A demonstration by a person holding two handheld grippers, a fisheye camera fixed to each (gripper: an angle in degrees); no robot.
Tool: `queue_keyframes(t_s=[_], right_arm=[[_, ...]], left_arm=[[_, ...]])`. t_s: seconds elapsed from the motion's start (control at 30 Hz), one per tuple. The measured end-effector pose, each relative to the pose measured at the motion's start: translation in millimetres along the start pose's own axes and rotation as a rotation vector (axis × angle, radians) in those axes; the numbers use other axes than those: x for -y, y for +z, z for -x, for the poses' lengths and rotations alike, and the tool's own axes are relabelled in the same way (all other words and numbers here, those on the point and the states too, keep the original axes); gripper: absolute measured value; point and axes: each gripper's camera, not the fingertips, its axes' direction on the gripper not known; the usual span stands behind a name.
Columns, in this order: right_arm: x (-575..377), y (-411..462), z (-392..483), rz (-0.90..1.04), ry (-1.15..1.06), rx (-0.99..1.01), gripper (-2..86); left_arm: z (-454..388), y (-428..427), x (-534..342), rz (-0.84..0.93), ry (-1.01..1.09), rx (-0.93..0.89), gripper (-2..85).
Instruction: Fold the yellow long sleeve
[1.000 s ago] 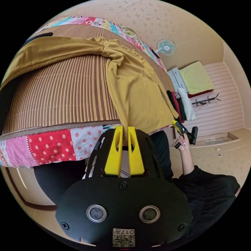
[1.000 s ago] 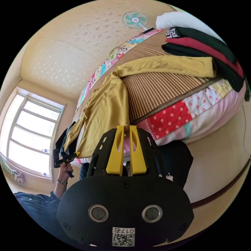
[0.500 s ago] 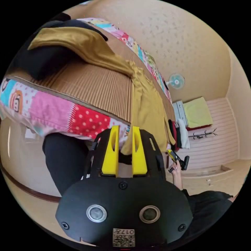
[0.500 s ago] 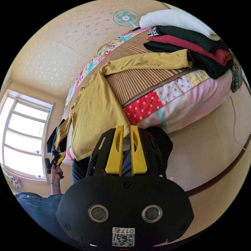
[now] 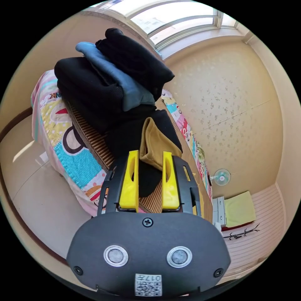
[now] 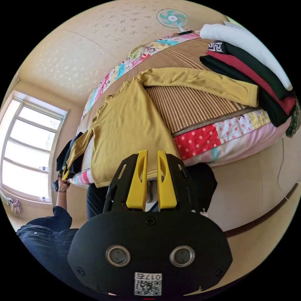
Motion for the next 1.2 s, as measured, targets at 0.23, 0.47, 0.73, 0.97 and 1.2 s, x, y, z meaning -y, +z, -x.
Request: queue_keyframes(t_s=[0.23, 0.47, 0.73, 0.97, 1.2], right_arm=[[-18, 37, 68, 0.046, -0.305, 0.101, 6.7], [-17, 99, 289, 0.04, -0.914, 0.218, 12.9], [-63, 201, 560, 0.013, -1.405, 0.273, 14.8], [36, 199, 607, -0.062, -1.218, 0.411, 3.6], [249, 78, 380, -0.435, -0.752, 0.694, 2.7]], left_arm=[[-16, -29, -21, -0.043, 0.021, -0.07, 4.8], [-107, -61, -40, -0.017, 0.272, -0.17, 4.3], [-185, -60, -68, 0.03, 0.466, -0.197, 4.4], [-183, -134, -98, -0.28, 0.572, -0.118, 5.0], [-152, -39, -118, 0.0, 0.519, -0.14, 7.2]])
